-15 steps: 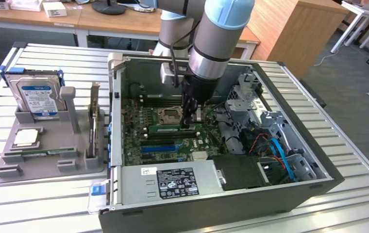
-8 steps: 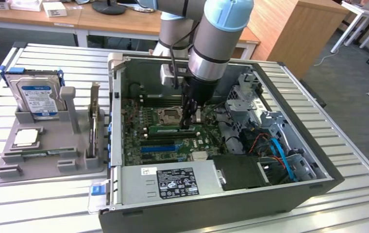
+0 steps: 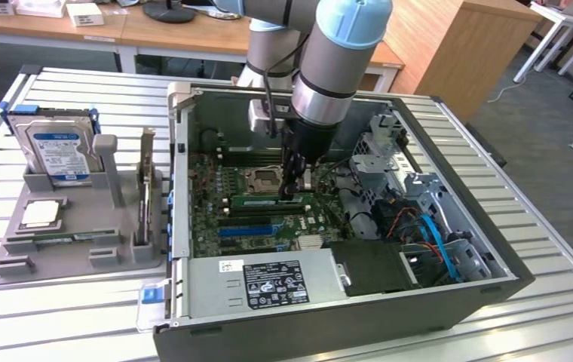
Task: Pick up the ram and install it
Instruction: 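Insert the ram into the slot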
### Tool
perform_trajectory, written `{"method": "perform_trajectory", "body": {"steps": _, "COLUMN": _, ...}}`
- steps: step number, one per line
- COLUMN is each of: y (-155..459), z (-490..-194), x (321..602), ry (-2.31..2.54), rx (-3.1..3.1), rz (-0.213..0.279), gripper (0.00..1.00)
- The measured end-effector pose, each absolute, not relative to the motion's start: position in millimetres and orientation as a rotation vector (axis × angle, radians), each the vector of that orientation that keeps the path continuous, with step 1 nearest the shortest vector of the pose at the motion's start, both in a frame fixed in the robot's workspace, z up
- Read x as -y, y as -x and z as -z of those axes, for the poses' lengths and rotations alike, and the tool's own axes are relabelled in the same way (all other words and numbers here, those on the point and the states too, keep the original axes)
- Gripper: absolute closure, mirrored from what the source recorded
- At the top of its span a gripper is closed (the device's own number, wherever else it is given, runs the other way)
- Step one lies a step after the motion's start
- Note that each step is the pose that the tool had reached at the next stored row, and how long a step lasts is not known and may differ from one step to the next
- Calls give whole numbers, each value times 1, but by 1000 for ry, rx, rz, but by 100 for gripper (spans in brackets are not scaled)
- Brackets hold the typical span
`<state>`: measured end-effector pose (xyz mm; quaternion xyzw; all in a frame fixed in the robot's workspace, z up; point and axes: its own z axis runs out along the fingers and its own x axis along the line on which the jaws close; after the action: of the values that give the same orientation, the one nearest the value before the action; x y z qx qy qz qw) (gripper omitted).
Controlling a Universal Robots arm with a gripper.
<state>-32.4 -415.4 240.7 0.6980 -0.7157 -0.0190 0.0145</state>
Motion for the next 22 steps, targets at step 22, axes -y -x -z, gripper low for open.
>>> {"method": "perform_trajectory", "body": {"steps": 22, "y": 32, "z": -237, "x": 415, "ry": -2178, "rx": 2222, "rz": 59, "gripper": 88}}
